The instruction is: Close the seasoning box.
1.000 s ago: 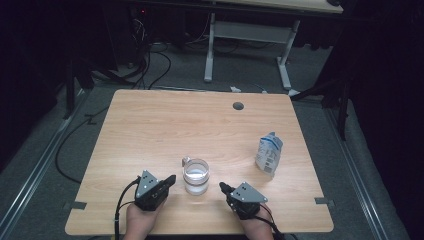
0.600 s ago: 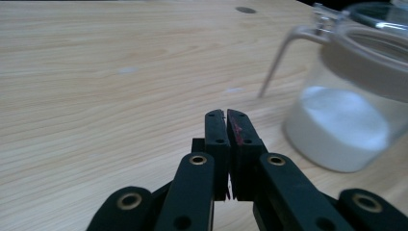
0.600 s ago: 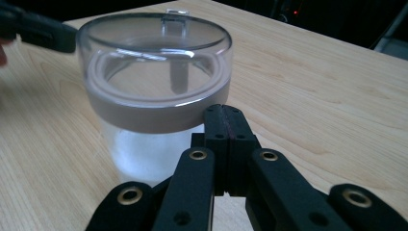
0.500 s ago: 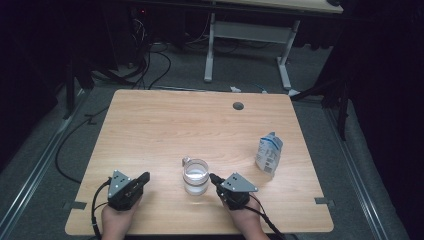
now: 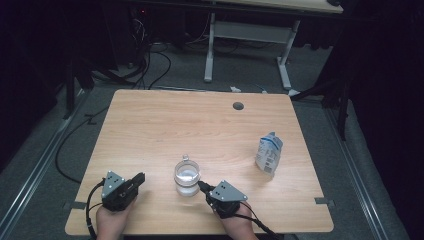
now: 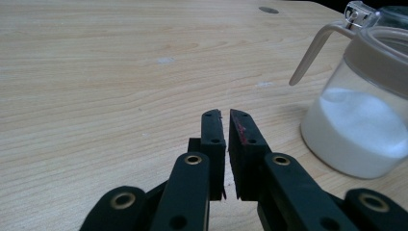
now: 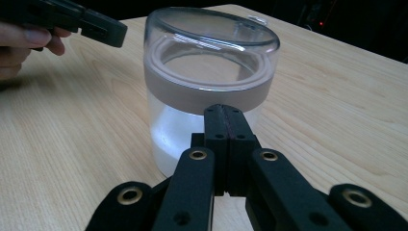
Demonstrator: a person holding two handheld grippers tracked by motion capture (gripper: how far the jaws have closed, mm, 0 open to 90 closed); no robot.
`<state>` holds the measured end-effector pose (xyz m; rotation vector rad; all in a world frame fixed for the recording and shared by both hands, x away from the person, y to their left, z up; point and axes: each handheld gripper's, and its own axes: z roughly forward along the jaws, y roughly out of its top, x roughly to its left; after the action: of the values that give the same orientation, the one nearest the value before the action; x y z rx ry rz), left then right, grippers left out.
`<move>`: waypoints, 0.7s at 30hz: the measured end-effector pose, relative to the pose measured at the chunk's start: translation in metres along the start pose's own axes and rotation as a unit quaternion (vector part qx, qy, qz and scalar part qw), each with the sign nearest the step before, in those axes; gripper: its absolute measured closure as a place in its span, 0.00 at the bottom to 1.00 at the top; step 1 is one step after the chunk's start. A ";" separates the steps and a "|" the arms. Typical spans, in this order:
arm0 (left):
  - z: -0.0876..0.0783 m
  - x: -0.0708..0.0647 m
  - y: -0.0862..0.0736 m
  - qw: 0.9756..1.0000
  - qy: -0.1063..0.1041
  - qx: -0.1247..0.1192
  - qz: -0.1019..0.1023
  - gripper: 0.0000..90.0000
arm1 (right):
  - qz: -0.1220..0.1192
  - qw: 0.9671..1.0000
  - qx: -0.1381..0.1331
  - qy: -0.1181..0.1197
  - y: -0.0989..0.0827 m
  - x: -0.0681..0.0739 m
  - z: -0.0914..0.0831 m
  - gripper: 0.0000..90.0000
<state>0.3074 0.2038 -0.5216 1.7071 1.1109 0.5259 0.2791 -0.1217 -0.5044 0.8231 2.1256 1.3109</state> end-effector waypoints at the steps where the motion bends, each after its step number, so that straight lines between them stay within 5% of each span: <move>1: 0.000 0.000 0.000 1.000 0.000 0.000 0.000 0.94 | 0.000 1.000 -0.001 0.002 0.000 0.001 0.001 1.00; 13: 0.000 0.000 -0.002 1.000 -0.002 0.002 -0.002 0.93 | -0.007 1.000 -0.005 0.010 0.003 0.007 0.004 1.00; 21: 0.000 -0.001 -0.002 1.000 0.002 0.004 0.005 0.89 | 0.012 1.000 0.005 -0.021 -0.010 -0.022 -0.010 0.94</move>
<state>0.3057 0.2035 -0.5232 1.7197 1.1082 0.5330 0.2847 -0.1473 -0.5075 0.8759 2.0976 1.2860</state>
